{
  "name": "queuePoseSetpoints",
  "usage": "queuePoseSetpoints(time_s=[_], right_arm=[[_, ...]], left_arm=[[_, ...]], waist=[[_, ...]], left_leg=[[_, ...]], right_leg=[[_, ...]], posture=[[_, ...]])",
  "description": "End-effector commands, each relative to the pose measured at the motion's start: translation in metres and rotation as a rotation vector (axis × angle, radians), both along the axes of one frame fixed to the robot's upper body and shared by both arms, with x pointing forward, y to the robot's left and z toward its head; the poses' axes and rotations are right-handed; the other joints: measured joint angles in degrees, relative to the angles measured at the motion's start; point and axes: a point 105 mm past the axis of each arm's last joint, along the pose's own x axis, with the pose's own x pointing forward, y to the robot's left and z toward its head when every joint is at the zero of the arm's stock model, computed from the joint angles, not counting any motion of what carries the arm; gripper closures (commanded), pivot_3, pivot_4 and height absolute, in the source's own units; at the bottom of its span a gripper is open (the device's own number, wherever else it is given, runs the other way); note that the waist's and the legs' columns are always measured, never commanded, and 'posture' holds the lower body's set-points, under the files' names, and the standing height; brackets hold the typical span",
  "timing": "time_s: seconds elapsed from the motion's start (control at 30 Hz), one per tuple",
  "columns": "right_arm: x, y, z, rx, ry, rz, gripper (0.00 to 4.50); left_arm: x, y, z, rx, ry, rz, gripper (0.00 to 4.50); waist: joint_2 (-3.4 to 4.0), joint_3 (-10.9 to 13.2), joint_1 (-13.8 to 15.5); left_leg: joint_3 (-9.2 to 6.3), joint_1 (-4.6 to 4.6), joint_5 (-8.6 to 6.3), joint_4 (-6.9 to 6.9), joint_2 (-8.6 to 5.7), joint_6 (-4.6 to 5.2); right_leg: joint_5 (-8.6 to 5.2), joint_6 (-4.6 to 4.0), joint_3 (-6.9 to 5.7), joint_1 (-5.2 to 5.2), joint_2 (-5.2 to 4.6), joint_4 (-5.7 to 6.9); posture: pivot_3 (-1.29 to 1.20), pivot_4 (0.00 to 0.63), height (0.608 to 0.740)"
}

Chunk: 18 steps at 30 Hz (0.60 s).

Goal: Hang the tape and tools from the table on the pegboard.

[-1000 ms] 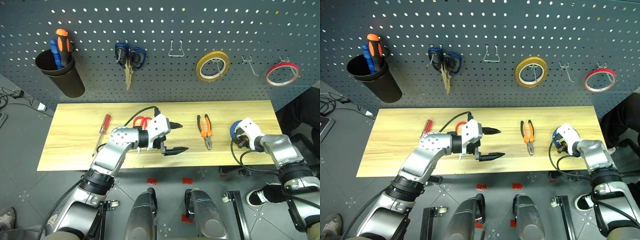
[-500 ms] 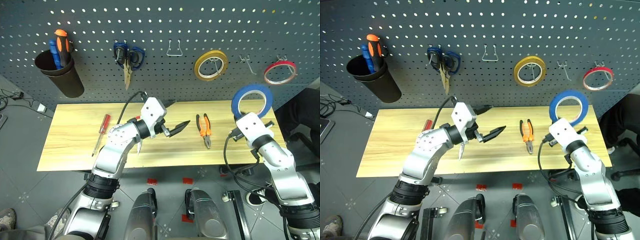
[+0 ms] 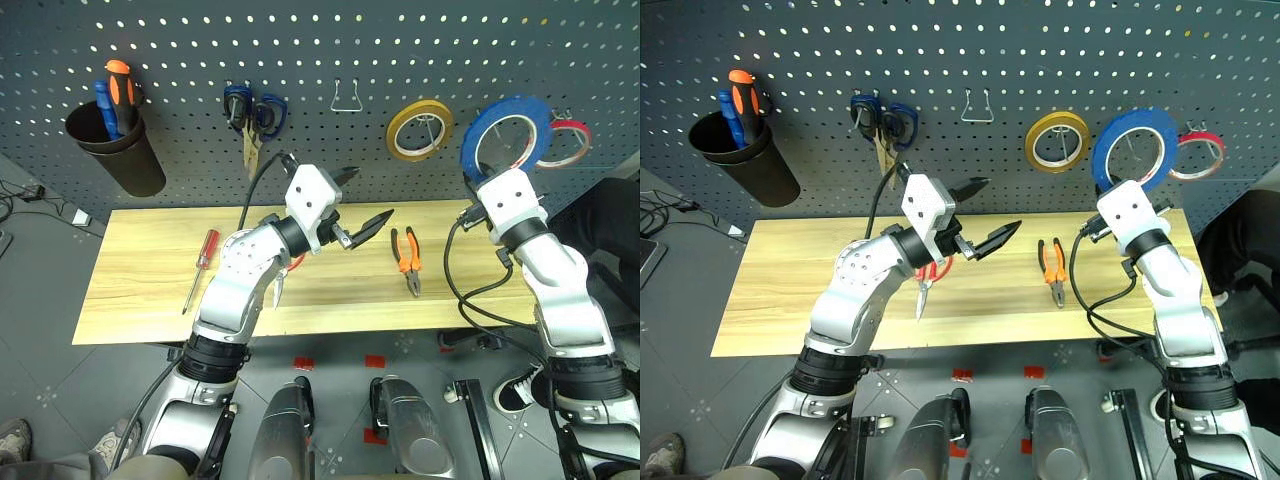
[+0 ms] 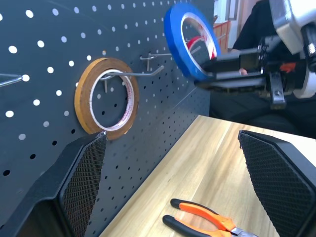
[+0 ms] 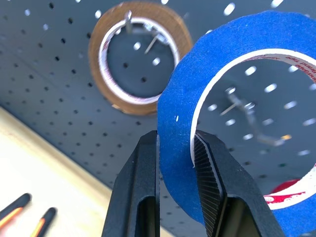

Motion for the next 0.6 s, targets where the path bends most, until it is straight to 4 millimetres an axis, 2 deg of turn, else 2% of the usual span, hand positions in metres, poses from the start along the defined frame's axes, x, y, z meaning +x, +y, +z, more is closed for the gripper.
queuePoseSetpoints(time_s=[0.03,0.13,0.3,0.33,0.43,0.6], right_arm=[[-0.003,0.000,0.017,0.046,-0.053,0.031,2.87],[-0.006,0.001,0.009,0.062,-0.020,0.030,1.87],[-0.022,0.008,-0.025,0.164,0.132,0.031,0.17],[-0.028,0.014,-0.038,0.206,0.195,0.034,0.04],[-0.037,0.032,-0.064,0.328,0.365,0.020,0.04],[-0.027,0.055,-0.090,0.442,0.567,-0.096,0.04]], left_arm=[[-0.002,0.002,0.005,-0.004,-0.026,0.002,0.00],[0.003,0.014,-0.003,0.025,-0.003,0.037,0.00],[0.008,0.044,-0.029,0.164,0.022,0.081,0.00],[0.007,0.054,-0.039,0.232,0.027,0.081,0.00],[0.001,0.083,-0.069,0.411,0.068,0.058,0.00],[-0.001,0.127,-0.097,0.563,0.184,0.071,0.00]], waist=[[0.00,0.0,0.0],[0.00,0.0,0.0],[0.01,0.0,0.0],[0.00,0.0,0.0],[0.01,0.0,-0.3],[0.01,0.0,-0.2]], left_leg=[[0.01,0.00,0.00,0.00,0.00,0.00],[-0.01,0.00,0.00,0.01,0.00,0.00],[-0.03,0.00,0.00,-0.03,0.08,-0.01],[-0.02,0.00,0.00,-0.03,0.07,-0.01],[0.05,0.01,0.00,-0.04,0.11,-0.01],[0.08,-0.01,0.00,-0.01,0.19,-0.01]], right_leg=[[0.00,0.00,0.00,0.00,0.00,0.00],[0.00,0.00,0.01,0.00,0.00,0.01],[0.00,0.00,0.03,-0.02,0.01,0.01],[0.00,0.00,0.03,-0.04,0.01,0.02],[0.00,-0.01,0.09,-0.13,0.00,0.09],[0.06,-0.12,0.17,-0.24,0.01,0.16]], posture=[[-0.24,0.323,0.740],[-0.24,0.324,0.740],[-0.25,0.326,0.740],[-0.25,0.333,0.740],[-0.25,0.333,0.740],[-0.24,0.337,0.740]])
